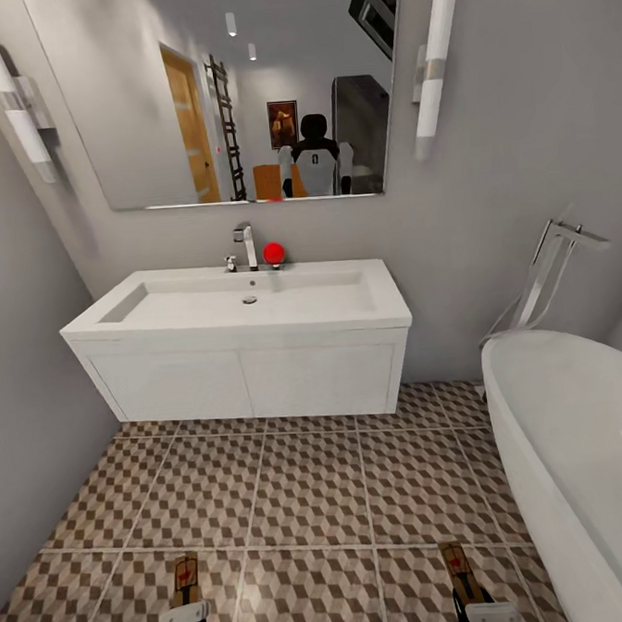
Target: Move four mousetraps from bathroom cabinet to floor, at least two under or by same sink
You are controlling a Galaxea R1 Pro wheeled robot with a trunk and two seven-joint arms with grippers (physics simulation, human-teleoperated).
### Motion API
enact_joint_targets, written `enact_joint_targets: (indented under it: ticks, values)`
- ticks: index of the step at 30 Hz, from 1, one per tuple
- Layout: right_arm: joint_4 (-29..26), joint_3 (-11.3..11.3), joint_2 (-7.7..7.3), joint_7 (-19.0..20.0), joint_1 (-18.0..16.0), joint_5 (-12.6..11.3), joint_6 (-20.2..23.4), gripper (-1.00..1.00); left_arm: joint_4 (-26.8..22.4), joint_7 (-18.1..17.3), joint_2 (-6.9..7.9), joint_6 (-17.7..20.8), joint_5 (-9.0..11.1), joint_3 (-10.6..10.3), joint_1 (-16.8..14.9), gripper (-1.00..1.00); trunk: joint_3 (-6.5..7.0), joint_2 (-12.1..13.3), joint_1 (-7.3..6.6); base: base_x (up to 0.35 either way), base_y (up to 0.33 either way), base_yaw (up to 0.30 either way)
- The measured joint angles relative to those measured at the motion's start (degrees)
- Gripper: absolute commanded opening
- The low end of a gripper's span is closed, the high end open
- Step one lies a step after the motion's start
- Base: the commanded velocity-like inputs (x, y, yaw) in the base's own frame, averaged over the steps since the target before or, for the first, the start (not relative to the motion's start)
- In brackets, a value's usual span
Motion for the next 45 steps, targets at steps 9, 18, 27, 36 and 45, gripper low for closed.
enact_joint_targets:
  ticks: [9, 18, 27, 36, 45]
  values:
    - [0.06, 0.04, 0.00, 0.14, -0.01, 0.01, -0.23, -1.00, -0.10, 0.08, 0.61, -0.14, -0.09, 0.10, -0.01, -1.00, 0.00, 0.00, 0.00, 0.000, 0.000, 0.000]
    - [-0.64, 0.16, 0.76, 0.23, -0.01, 0.15, 0.24, -1.00, -0.81, 0.40, -0.13, 4.99, -0.25, 0.29, 0.06, -1.00, 0.00, 0.00, 0.00, 0.000, 0.000, 0.000]
    - [-15.24, 0.04, 2.91, -2.81, -0.06, 0.26, 17.55, -1.00, -18.21, 0.43, 2.54, 35.38, -1.29, 0.43, 0.02, -1.00, 0.01, 0.00, 0.00, 0.000, 0.000, 0.000]
    - [-35.35, 0.23, 5.86, -3.86, -1.09, 0.60, 42.14, -1.00, -25.18, 1.81, 4.36, 42.97, -1.14, 0.76, -1.48, -1.00, 0.01, 0.00, 0.00, 0.000, 0.000, 0.000]
    - [-36.19, 0.29, 7.59, -4.11, -5.34, 6.49, 51.49, -1.00, -37.46, 6.21, 6.90, 57.92, -1.83, 12.22, -5.93, -1.00, 0.01, 0.00, 0.00, 0.000, 0.000, 0.000]
